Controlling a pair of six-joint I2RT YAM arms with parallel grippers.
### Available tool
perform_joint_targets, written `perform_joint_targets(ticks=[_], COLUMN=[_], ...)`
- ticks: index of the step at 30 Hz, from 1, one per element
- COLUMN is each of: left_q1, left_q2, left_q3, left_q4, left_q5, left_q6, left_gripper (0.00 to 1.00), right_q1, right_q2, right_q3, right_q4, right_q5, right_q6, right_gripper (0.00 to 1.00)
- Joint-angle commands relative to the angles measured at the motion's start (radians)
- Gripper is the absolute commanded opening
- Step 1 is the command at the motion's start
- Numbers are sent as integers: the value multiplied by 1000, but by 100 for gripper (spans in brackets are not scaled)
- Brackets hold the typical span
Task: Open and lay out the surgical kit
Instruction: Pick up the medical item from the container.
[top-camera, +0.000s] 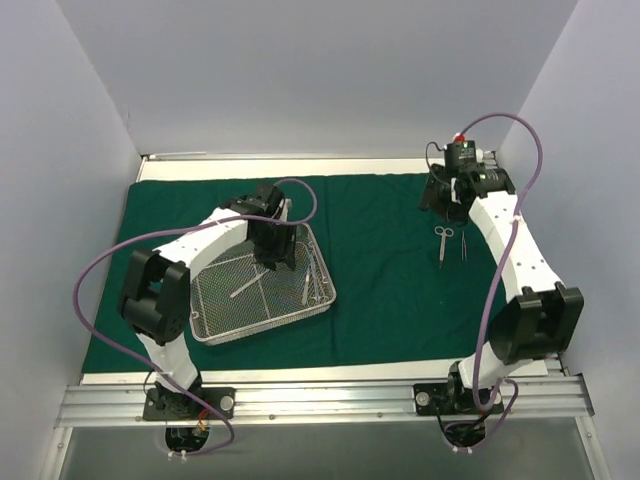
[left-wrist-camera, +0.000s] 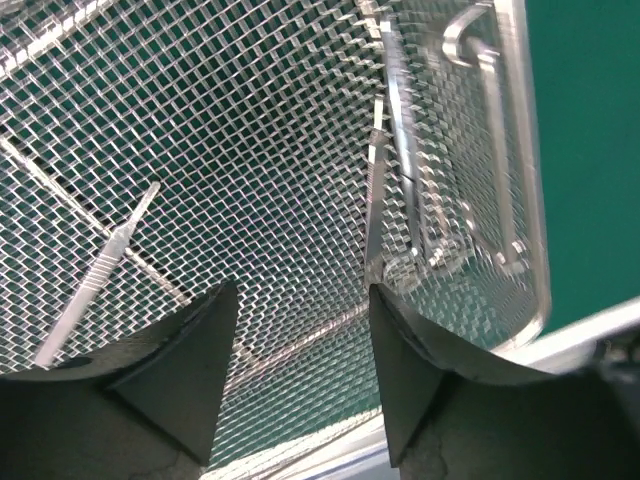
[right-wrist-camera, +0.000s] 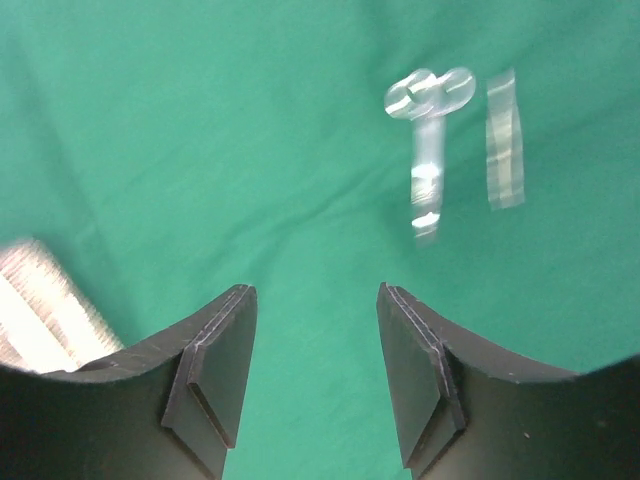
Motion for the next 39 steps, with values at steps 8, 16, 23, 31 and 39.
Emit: perform_joint_targets(ticks=[8,16,23,31,39], left_q1=[-167,-201,-205,-217,-227], left_q2=[78,193,144,64,58], left_q3=[-2,32,-40,-57,-71], left_q4=[94,86,144,141,135], left_q5=[-289,-312,-310,-301,-286], left_q6=[-320,-417,-473,-477,-474], left_gripper=[66,67,65,65,66], right_q1=[15,15,21,26,32], right_q2=[-172,-234,-265,-279,-274], right_q3=[-185,-185,-226,-238,-247], right_q4=[-38,-34,-31,-24,-15], right_q5=[-189,-209,-221,-226,-232], right_q6=[66,81,75,73,70], right_gripper=[52,52,51,51,51])
